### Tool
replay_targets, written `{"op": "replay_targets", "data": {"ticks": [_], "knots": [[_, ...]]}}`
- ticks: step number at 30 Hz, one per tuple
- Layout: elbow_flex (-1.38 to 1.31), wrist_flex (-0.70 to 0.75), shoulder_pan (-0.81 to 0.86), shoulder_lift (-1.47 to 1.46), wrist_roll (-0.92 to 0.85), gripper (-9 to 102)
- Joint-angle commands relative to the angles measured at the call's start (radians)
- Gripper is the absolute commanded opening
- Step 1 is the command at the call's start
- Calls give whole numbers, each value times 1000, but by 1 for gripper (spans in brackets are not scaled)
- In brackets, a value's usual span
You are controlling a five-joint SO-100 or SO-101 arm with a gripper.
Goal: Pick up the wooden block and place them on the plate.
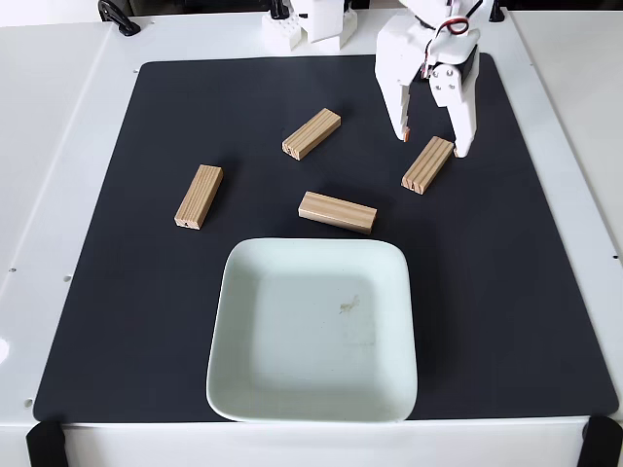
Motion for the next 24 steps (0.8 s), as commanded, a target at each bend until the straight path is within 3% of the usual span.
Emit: {"op": "replay_targets", "data": {"ticks": [1, 16, 24], "knots": [[-55, -11, -5, -9, -12, 29], [-5, -77, -38, -55, -32, 29], [101, -206, -35, -48, -34, 29]]}}
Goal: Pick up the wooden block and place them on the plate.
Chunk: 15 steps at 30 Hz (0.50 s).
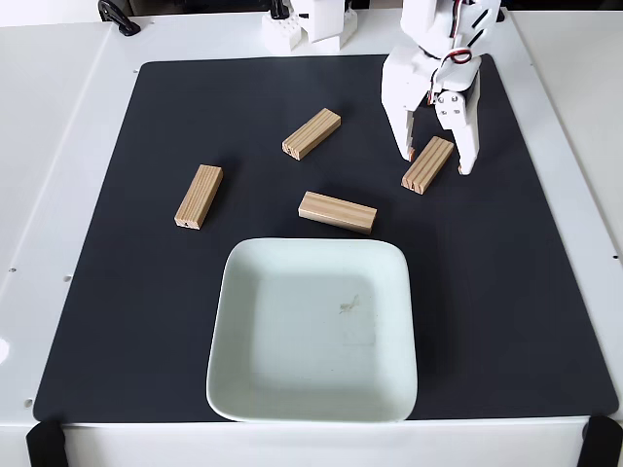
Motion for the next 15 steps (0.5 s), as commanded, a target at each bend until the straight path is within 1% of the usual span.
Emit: {"op": "replay_targets", "data": {"ticks": [1, 12, 15], "knots": [[12, -26, -6, 17, -9, 29], [14, -31, -9, 3, -2, 29], [15, -31, -12, 3, 3, 26]]}}
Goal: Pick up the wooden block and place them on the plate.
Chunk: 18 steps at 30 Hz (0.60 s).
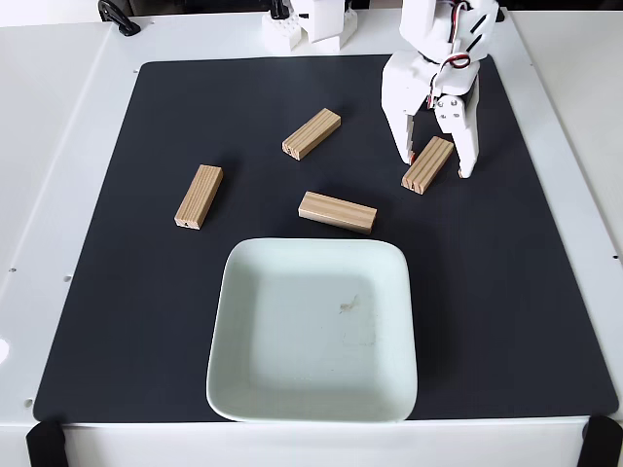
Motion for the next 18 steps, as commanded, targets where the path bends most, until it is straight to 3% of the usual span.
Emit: {"op": "replay_targets", "data": {"ticks": [1, 8, 18], "knots": [[2, -8, -18, 8, 3, 24], [3, -8, -23, 8, 3, 0], [2, -8, -17, 75, 5, 0]]}}
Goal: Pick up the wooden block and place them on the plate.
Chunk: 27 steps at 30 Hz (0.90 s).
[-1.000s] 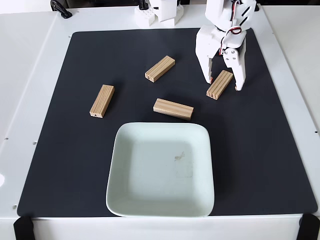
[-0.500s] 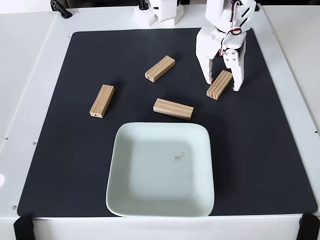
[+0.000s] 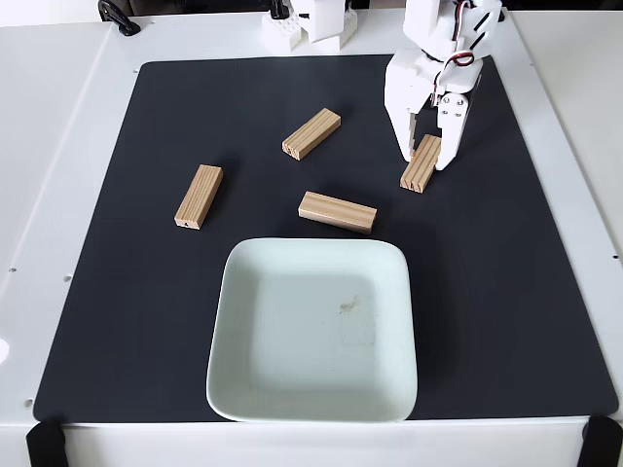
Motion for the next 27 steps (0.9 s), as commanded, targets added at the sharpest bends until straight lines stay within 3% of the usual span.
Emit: {"op": "replay_targets", "data": {"ticks": [1, 8, 18, 27], "knots": [[2, -8, -3, 104, 5, 0], [2, -72, 8, 354, 124, 0], [-2, -112, 172, 641, 391, 0], [-221, -114, 407, 396, 443, 0]]}}
